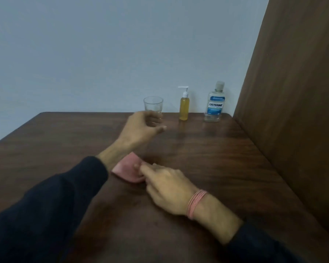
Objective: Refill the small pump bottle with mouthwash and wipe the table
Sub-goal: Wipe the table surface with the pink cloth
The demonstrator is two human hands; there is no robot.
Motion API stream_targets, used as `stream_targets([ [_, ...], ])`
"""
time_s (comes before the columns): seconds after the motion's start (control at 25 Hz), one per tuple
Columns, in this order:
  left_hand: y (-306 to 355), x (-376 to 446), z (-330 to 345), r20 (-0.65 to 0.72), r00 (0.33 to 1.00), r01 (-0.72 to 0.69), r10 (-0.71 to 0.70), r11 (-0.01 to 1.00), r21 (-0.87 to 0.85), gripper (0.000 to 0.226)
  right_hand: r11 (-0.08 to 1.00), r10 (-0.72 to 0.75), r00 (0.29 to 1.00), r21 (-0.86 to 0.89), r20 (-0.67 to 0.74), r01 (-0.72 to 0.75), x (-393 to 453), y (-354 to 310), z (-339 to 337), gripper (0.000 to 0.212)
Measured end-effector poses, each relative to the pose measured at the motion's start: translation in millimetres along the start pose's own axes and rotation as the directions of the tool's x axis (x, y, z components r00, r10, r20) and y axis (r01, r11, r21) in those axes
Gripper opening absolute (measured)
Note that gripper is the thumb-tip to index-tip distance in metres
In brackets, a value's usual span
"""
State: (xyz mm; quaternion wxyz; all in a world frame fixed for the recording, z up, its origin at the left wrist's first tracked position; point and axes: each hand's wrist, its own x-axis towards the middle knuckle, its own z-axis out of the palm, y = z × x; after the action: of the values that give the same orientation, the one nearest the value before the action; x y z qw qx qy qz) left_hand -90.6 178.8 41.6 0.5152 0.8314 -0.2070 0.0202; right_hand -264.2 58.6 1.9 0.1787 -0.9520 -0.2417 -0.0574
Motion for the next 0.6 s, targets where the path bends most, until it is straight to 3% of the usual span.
stream_targets([
  [0.12, -36.7, -51.6, -63.0, -0.144, 0.987, 0.066, -0.070, 0.997, -0.035, 0.029, 0.998, 0.056, 0.995, -0.009, 0.085, -0.055, -29.0, 4.1, -16.5, 0.071],
  [0.2, -58.4, -77.6, -87.1, -0.153, 0.977, 0.141, -0.151, 0.987, -0.076, 0.029, 0.966, 0.253, 0.965, -0.066, 0.068, -0.249, -53.6, 38.1, -30.5, 0.075],
  [0.32, -76.9, -115.1, -105.3, -0.056, 0.978, 0.198, -0.203, 0.977, -0.080, 0.051, 0.791, 0.603, 0.797, -0.110, -0.025, -0.602, -80.3, 75.3, -56.3, 0.068],
  [0.4, -82.2, -129.0, -106.4, -0.037, 0.984, 0.172, -0.174, 0.984, -0.053, 0.059, 0.727, 0.677, 0.734, -0.104, -0.058, -0.679, -73.8, 66.1, -51.7, 0.065],
  [0.48, -82.9, -131.3, -103.9, -0.060, 0.987, 0.146, -0.148, 0.989, -0.039, 0.047, 0.745, 0.661, 0.747, -0.049, -0.074, -0.665, -52.6, 28.2, -37.2, 0.066],
  [0.6, -83.6, -128.2, -103.2, -0.090, 0.986, 0.138, -0.141, 0.990, -0.031, 0.038, 0.892, 0.449, 0.892, -0.023, -0.044, -0.451, -55.5, -61.6, 7.8, 0.071],
])
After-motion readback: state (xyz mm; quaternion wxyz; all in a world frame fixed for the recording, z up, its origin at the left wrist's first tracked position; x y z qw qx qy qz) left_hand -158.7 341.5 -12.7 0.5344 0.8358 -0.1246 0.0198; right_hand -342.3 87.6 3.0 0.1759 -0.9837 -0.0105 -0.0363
